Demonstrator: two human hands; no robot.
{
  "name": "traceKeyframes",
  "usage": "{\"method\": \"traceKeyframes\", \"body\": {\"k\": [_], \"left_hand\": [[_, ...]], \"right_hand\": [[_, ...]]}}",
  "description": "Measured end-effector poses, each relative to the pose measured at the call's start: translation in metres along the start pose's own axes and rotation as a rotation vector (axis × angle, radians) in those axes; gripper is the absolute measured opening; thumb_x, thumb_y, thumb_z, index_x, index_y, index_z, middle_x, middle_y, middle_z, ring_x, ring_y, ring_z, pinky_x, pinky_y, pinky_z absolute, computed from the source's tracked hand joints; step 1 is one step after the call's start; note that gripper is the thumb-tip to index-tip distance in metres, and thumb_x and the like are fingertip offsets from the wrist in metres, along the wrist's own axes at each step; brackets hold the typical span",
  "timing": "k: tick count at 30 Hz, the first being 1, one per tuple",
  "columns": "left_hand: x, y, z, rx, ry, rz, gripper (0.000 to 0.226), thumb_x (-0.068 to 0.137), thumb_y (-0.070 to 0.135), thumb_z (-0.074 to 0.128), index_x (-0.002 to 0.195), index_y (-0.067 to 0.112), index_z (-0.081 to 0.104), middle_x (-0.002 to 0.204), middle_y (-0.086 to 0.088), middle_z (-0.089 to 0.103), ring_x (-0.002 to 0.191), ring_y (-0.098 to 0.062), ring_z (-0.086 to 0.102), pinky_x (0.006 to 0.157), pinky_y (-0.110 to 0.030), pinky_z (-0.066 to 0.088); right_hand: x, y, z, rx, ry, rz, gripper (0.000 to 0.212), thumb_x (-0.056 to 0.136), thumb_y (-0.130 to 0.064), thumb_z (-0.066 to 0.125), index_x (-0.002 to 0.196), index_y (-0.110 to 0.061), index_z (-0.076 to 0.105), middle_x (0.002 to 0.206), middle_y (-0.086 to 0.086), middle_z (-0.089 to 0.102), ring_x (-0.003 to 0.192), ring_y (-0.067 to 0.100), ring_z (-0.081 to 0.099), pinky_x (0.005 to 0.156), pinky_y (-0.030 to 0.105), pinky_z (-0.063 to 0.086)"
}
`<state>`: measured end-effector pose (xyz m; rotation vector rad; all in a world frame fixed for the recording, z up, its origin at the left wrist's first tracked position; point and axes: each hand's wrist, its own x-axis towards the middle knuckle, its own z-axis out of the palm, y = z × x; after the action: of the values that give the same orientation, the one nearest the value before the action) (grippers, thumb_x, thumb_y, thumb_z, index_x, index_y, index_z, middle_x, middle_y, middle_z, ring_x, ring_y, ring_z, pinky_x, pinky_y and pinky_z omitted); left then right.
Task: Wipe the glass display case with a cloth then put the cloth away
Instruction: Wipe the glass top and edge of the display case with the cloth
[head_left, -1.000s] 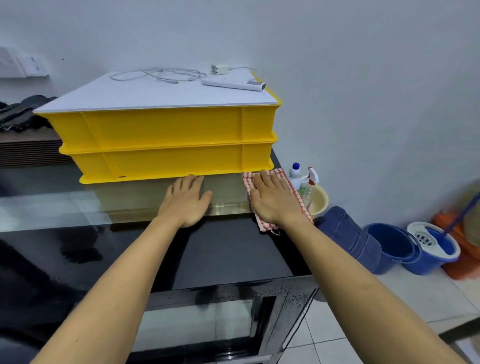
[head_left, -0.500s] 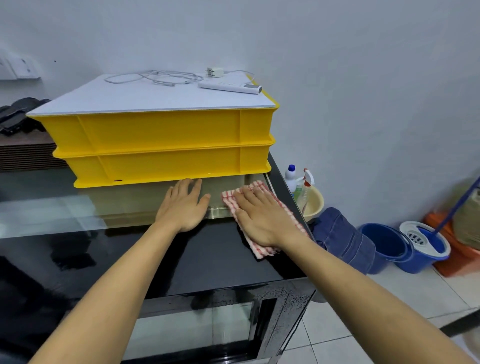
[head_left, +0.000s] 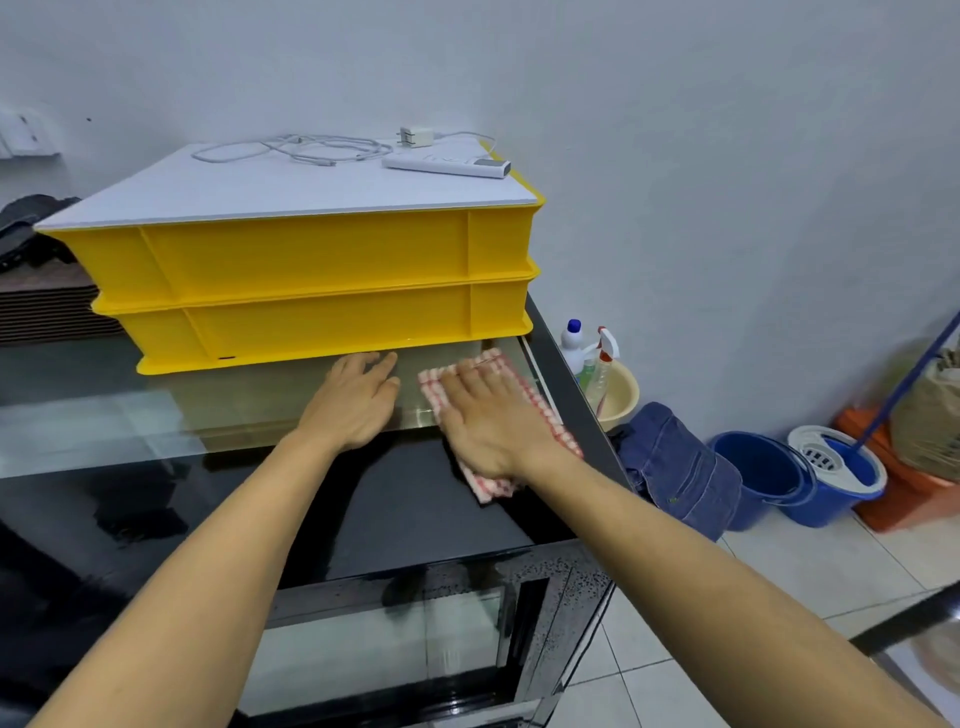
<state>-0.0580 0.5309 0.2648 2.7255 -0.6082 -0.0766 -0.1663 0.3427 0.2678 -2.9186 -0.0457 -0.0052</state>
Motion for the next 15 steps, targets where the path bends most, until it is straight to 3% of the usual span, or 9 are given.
{"method": "traceKeyframes", "body": {"k": [4, 6, 9, 12, 15], "left_hand": [[0.001, -0.016, -0.007, 0.055, -0.055, 0.067, 0.056, 0.111, 0.046, 0.025, 0.166, 0.032, 0.022, 0.171, 0.003, 0.021, 0.157, -0.018, 0.01, 0.127, -0.038, 0.014], [-0.002, -0.017, -0.006, 0.074, -0.058, 0.083, 0.058, 0.111, 0.048, 0.021, 0.167, 0.033, 0.017, 0.173, 0.005, 0.016, 0.159, -0.016, 0.008, 0.128, -0.038, 0.011], [-0.004, -0.016, -0.005, 0.085, -0.082, 0.086, 0.059, 0.11, 0.05, 0.017, 0.167, 0.033, 0.013, 0.174, 0.006, 0.011, 0.16, -0.016, 0.005, 0.129, -0.038, 0.007], [-0.002, -0.018, -0.008, 0.053, -0.082, 0.1, 0.059, 0.11, 0.05, 0.017, 0.167, 0.033, 0.017, 0.174, 0.007, 0.011, 0.16, -0.016, 0.005, 0.129, -0.038, 0.007], [-0.002, -0.023, -0.008, -0.049, -0.073, 0.081, 0.056, 0.112, 0.047, 0.015, 0.164, 0.032, 0.027, 0.173, 0.01, 0.016, 0.16, -0.013, 0.008, 0.13, -0.037, 0.008]], "right_hand": [[-0.068, 0.016, -0.006, -0.001, -0.035, -0.172, 0.059, 0.113, -0.045, 0.015, 0.167, -0.027, 0.001, 0.173, -0.008, -0.011, 0.159, 0.011, -0.015, 0.128, 0.032, -0.014], [-0.067, 0.049, -0.014, -0.051, -0.034, -0.11, 0.059, 0.113, -0.046, 0.013, 0.167, -0.027, 0.0, 0.173, -0.008, -0.012, 0.159, 0.009, -0.016, 0.126, 0.03, -0.016], [-0.021, 0.07, -0.021, -0.032, -0.026, 0.042, 0.06, 0.112, -0.047, 0.012, 0.168, -0.025, 0.003, 0.175, -0.001, -0.006, 0.161, 0.015, -0.009, 0.13, 0.038, -0.006], [0.03, 0.04, -0.014, 0.014, -0.006, 0.109, 0.061, 0.111, -0.042, 0.013, 0.168, -0.02, 0.006, 0.176, 0.005, -0.004, 0.162, 0.022, -0.005, 0.131, 0.041, -0.004], [0.027, -0.015, 0.0, 0.009, -0.026, -0.031, 0.062, 0.111, -0.041, 0.013, 0.168, -0.018, 0.005, 0.175, 0.007, -0.004, 0.162, 0.026, -0.005, 0.13, 0.042, -0.005]]}}
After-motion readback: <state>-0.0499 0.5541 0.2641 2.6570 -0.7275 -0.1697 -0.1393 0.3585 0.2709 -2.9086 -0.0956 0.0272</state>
